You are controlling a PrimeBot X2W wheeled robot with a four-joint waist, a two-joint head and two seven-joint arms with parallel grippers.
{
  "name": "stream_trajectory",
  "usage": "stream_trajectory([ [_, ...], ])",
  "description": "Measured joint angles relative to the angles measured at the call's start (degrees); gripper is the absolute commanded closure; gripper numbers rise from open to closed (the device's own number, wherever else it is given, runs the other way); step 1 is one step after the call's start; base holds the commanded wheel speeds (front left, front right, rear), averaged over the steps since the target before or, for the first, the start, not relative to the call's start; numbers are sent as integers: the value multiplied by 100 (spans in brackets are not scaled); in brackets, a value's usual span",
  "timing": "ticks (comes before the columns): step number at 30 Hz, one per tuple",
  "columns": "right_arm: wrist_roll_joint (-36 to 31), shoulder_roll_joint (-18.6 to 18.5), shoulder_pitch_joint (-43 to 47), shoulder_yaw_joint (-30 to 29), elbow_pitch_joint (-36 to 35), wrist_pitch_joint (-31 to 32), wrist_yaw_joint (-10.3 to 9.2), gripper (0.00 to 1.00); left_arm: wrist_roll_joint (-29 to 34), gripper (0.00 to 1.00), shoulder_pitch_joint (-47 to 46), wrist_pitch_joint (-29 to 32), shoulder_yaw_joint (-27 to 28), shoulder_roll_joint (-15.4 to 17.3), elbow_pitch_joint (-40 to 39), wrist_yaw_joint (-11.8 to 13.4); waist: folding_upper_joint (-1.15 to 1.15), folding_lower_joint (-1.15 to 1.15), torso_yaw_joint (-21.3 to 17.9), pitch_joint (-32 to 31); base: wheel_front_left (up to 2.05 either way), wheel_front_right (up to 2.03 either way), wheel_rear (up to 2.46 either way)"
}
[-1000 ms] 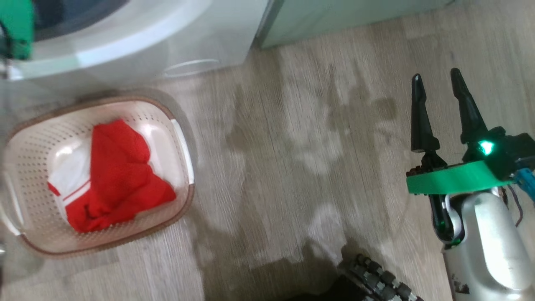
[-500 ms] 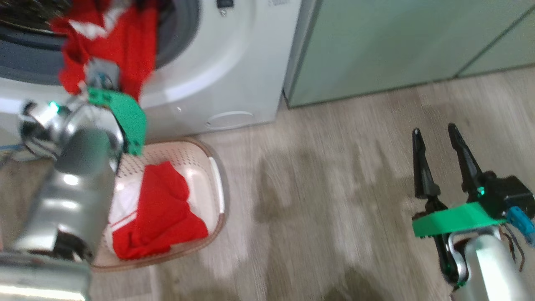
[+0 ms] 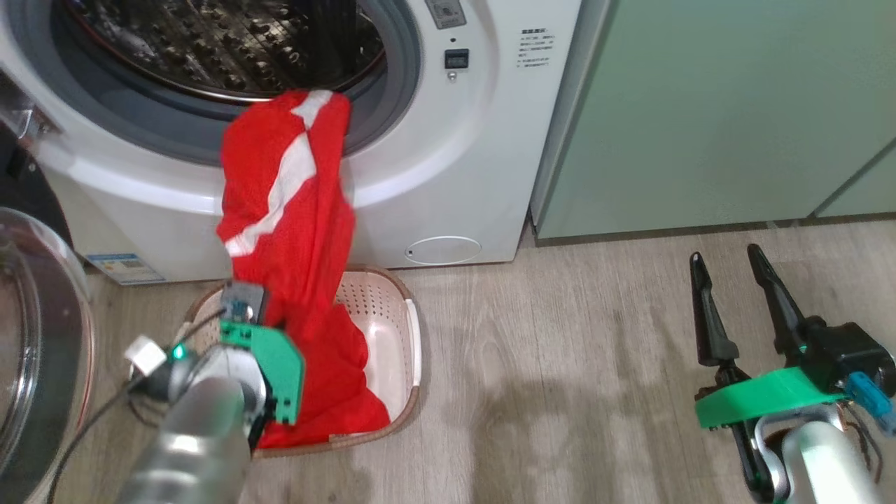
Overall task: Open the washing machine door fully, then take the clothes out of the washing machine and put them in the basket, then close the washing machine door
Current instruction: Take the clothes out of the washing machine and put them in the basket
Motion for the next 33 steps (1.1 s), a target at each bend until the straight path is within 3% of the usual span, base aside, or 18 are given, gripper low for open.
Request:
stream_trajectory([
  [17, -1, -77, -256, 35, -133, 0, 0, 0, -399, 100, 349, 662, -32, -10, 46, -197, 0, 0, -225, 844, 0, 0, 0],
  [33, -46, -31, -1118, -4, -404, 0, 0, 0, -664, 100, -866, 391, 177, 449, 40, -41, 0, 0, -533, 2359, 0, 0, 0],
])
